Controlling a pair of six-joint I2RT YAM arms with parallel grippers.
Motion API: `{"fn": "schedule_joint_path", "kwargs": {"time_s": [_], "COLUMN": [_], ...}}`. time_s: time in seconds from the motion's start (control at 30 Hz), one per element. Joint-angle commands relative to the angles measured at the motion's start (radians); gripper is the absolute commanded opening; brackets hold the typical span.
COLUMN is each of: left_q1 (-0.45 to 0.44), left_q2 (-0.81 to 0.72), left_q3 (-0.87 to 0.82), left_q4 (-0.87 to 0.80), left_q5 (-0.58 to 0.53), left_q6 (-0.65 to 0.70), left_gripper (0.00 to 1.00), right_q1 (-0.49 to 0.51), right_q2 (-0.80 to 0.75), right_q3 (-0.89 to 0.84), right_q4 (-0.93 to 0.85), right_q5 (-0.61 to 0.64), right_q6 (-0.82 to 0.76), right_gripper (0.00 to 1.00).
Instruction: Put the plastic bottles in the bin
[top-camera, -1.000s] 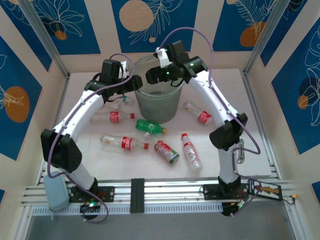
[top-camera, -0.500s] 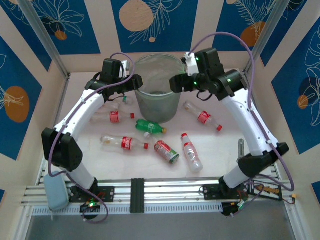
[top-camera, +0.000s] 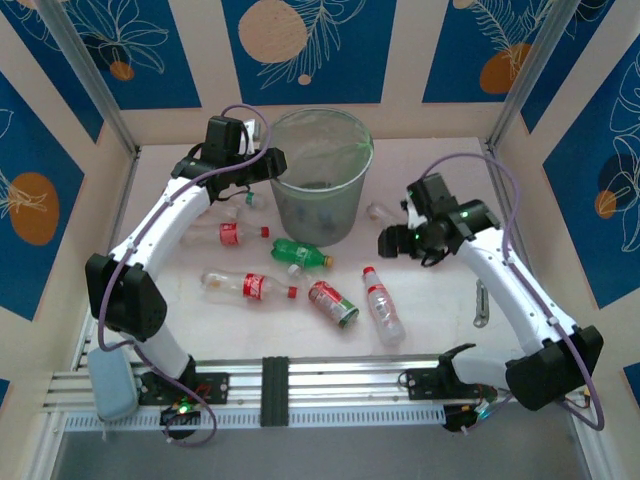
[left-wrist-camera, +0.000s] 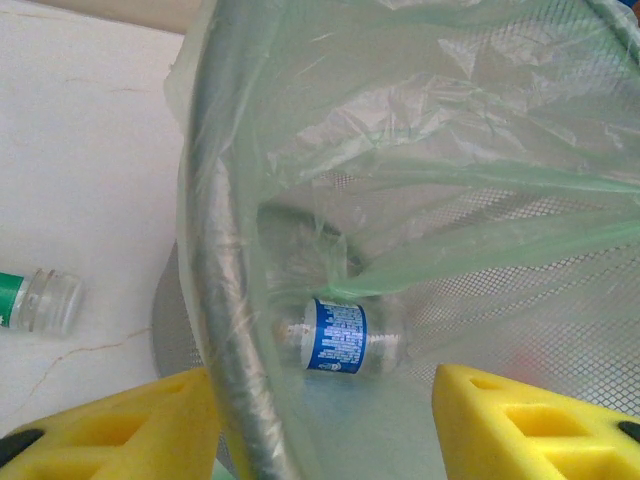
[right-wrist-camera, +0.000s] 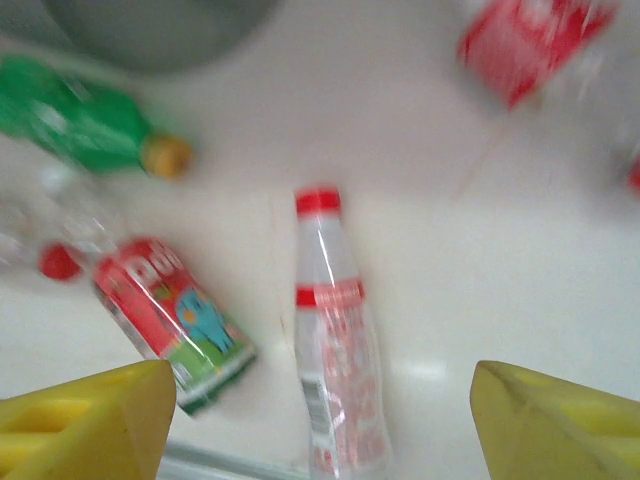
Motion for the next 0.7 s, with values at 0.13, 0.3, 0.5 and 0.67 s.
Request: {"fn": "schedule_joint_path", "kwargs": {"time_s": [0.13, 0.3, 0.5, 0.67], "left_q1": [-0.019, -0.02, -0.02, -0.019], "left_q2": [0.034, 0.036, 0.038, 0.041], "left_q3": [0.01, 0.006, 0.003, -0.004], "left_q4": [-0.015, -0.01, -0.012, 0.004], "left_q5": [0.026, 0.025, 0.021, 0.031], "left_q6": [0.027, 0.023, 0.028, 0.025], "left_gripper": [0.58, 0.58, 0.58, 0.58], "right_q1": [0.096, 0.149, 0.166, 0.167], "right_q2": [0.02, 0.108, 0.208, 0.275], "right_q3": [-0.21, -0.288, -0.334, -0.351], "right_q4": [0.005, 0.078, 0.177, 0.226], "right_q5": [-0.064, -0.078, -0.082, -0.047], "right_q6": [0.169, 0.192, 0.203, 0.212], "right_gripper": [0.78, 0.79, 0.77, 0.74]}}
